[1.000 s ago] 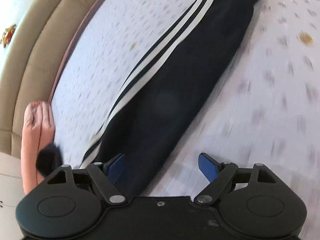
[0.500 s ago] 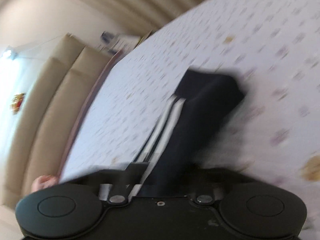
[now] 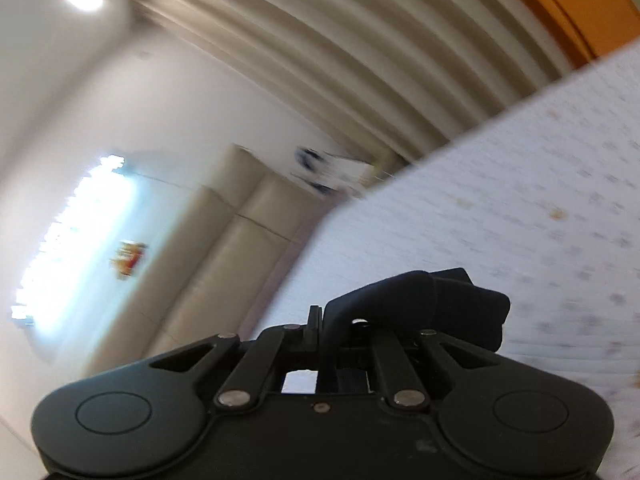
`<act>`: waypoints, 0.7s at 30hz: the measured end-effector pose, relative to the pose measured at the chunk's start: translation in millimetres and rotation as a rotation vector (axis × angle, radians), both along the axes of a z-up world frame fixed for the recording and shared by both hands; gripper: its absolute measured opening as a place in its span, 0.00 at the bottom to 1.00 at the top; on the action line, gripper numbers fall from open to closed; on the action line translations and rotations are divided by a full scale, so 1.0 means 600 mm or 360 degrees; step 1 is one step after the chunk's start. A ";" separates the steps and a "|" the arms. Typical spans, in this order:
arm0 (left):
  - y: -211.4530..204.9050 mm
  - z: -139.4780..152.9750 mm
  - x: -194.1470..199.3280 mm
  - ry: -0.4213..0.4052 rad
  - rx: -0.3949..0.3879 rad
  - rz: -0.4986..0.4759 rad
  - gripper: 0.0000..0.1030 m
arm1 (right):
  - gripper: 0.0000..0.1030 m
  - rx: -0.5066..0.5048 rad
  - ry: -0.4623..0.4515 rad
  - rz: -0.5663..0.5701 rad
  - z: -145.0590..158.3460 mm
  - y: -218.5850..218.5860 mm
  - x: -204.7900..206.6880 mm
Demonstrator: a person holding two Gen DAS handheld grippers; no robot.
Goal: Fold large clothes
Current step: 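Grasp the other striped sleeve cuff with the right gripper and lift it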
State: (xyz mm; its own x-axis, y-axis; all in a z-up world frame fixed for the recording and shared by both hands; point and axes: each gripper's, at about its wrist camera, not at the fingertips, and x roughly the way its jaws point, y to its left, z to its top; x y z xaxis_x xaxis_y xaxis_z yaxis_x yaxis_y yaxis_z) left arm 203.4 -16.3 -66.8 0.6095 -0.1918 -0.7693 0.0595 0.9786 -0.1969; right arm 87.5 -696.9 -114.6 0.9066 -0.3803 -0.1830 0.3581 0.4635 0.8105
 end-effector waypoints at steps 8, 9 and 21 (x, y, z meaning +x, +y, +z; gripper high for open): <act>0.089 0.033 0.009 -0.0156 -0.0013 0.0050 0.95 | 0.07 -0.0386 -0.0395 0.0517 0.228 0.257 0.085; 0.105 0.037 0.007 -0.0174 -0.0021 0.0059 0.95 | 0.07 -0.0416 -0.0414 0.0583 0.243 0.292 0.096; 0.192 0.016 -0.029 -0.0228 -0.0052 0.0186 0.95 | 0.07 -0.0309 -0.0208 0.1462 0.128 0.662 0.222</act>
